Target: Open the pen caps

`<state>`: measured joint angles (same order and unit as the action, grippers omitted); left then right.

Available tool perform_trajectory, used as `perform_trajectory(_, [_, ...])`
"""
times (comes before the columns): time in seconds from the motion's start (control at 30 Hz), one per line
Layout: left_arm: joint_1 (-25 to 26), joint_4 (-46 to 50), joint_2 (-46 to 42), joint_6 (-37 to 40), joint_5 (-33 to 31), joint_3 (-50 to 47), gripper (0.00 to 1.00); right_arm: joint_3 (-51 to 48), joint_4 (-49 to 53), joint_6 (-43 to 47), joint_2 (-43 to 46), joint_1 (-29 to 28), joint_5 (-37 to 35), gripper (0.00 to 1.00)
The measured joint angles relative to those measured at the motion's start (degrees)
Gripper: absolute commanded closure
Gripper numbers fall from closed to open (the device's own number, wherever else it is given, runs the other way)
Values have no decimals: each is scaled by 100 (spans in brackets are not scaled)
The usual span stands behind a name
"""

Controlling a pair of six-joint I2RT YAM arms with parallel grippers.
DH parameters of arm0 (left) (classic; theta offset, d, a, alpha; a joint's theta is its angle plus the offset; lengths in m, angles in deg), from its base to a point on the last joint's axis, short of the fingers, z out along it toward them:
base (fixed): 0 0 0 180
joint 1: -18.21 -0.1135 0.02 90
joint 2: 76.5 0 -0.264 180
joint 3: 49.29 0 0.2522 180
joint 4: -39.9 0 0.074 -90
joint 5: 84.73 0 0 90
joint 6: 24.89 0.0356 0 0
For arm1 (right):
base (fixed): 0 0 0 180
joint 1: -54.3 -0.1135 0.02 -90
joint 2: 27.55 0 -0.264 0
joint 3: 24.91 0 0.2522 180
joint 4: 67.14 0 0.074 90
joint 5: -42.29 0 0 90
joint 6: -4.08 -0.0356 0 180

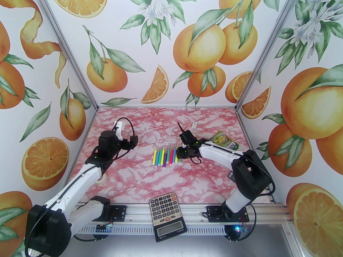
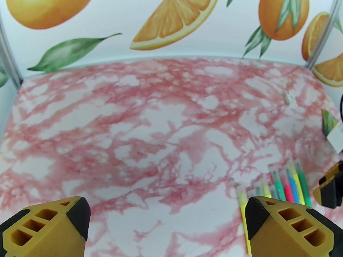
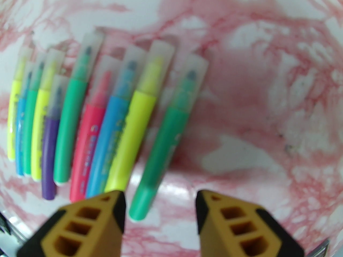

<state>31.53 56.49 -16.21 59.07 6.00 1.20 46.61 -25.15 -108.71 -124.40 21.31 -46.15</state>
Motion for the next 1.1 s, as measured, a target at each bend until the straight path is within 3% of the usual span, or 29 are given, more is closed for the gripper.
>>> perform_trajectory(1.1, [15, 46, -219, -107, -186, -101, 0, 870, 673, -98, -1016, -37, -494, 68])
